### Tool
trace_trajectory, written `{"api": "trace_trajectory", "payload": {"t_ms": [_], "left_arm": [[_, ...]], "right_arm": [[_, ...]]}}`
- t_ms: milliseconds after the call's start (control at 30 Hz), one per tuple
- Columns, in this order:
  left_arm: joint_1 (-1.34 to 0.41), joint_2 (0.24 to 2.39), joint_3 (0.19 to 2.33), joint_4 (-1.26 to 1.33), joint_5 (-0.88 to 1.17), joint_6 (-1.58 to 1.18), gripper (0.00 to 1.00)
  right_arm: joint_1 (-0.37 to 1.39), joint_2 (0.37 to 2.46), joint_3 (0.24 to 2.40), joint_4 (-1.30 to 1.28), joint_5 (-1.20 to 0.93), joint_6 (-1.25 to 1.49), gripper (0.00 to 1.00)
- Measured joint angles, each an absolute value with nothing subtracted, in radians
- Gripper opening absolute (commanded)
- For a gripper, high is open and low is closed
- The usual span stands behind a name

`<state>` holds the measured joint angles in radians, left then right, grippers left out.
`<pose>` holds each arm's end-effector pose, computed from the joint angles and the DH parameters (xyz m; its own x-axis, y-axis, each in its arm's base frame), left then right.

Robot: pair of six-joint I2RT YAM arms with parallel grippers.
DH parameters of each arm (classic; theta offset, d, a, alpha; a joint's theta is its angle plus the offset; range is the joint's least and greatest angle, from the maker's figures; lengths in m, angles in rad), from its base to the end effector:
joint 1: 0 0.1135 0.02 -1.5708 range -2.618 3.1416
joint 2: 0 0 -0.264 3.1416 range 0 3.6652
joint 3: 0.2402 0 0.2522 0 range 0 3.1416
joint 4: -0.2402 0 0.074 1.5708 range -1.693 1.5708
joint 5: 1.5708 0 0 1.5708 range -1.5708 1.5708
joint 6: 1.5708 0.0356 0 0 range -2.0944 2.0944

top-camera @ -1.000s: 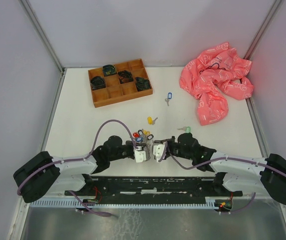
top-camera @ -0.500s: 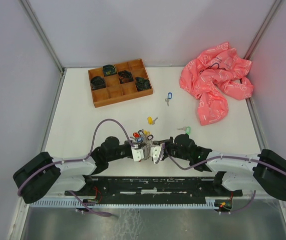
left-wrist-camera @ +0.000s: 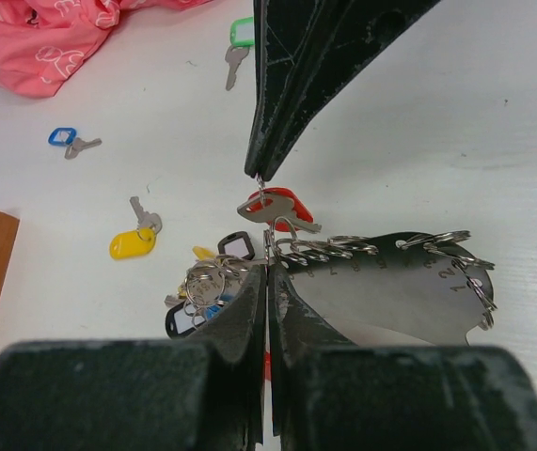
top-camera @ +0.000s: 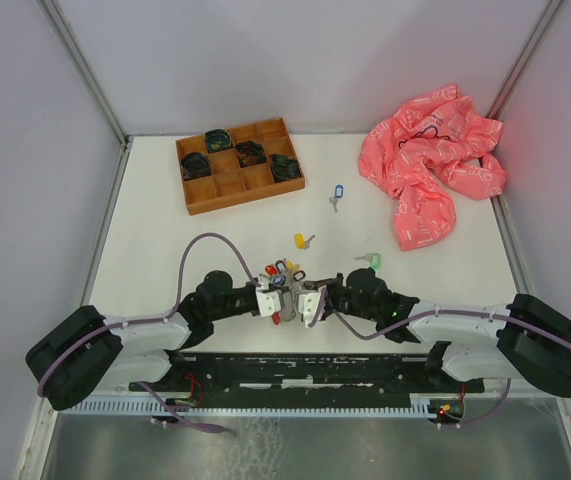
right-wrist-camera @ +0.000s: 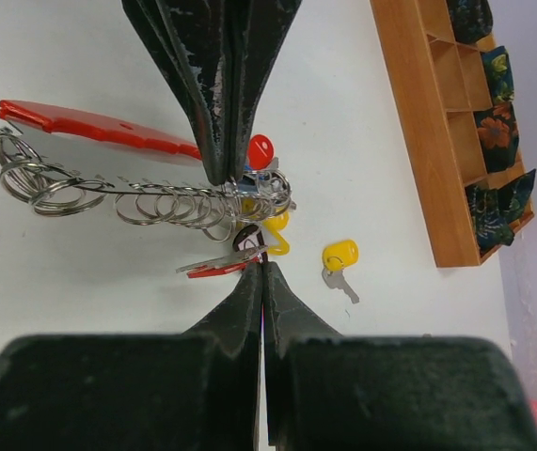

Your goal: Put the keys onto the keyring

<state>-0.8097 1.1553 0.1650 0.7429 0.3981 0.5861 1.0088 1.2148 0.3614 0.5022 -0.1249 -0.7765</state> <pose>0.1290 -0.1554 0.1570 0.3719 0.3488 -0.8602 0.8655 0.2049 0.4572 0.1225 0.2028 0.1782 0.5013 -0.5088 -0.6999 -0.7719 0.1026 -0.6274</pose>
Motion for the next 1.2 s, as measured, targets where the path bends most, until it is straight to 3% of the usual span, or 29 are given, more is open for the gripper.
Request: {"api": "trace_trajectory", "payload": {"t_ms": [1200], "left_arm": [[-0.802,1.183,0.172,0.710,0.425,0.564,0.03]], "right_arm": [[1.034,1.297,0.365,0.553,-0.128,-0.783,0.01]]}}
